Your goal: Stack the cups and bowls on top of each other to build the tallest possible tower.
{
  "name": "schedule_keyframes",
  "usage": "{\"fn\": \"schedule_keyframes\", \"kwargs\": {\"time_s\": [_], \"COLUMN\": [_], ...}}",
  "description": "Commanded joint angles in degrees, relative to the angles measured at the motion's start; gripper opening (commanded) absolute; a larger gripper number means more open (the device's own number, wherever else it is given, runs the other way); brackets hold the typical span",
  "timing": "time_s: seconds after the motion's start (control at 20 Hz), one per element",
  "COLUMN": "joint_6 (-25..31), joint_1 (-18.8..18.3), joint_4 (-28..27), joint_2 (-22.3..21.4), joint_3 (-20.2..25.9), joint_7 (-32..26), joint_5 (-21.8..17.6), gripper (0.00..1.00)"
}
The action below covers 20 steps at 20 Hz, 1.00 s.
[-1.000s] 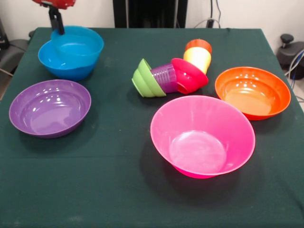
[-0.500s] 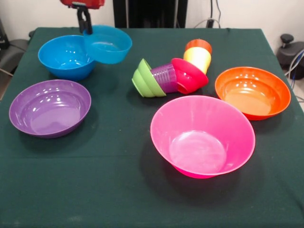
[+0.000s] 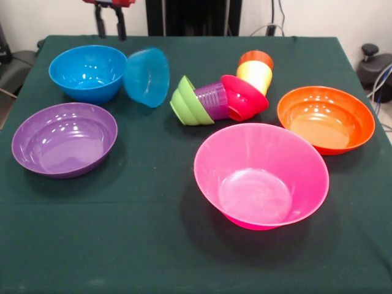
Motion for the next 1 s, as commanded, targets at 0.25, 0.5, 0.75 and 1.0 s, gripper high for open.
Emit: {"fn": "schedule_keyframes", "kwargs": {"time_s": [0.25,0.5,0.75,1.0], "joint_6": [-2.66,-2.73,-6.45,-12.37], "joint_1": [-0.27,0.18,2.44,6.33], "joint_4": [2.80,3.68,4.72,4.79], "joint_2": [-0.16,-1.05,-3.06,-4.63], "joint_3": [-1.52,-2.75,-4.95,-9.36], "joint_7": [-3.65,-2.30,1.67,5.89], "joint_5": [-5.97,-6.25,-7.11,-8.56], "gripper": [1.00,1.00,1.00,1.00]}}
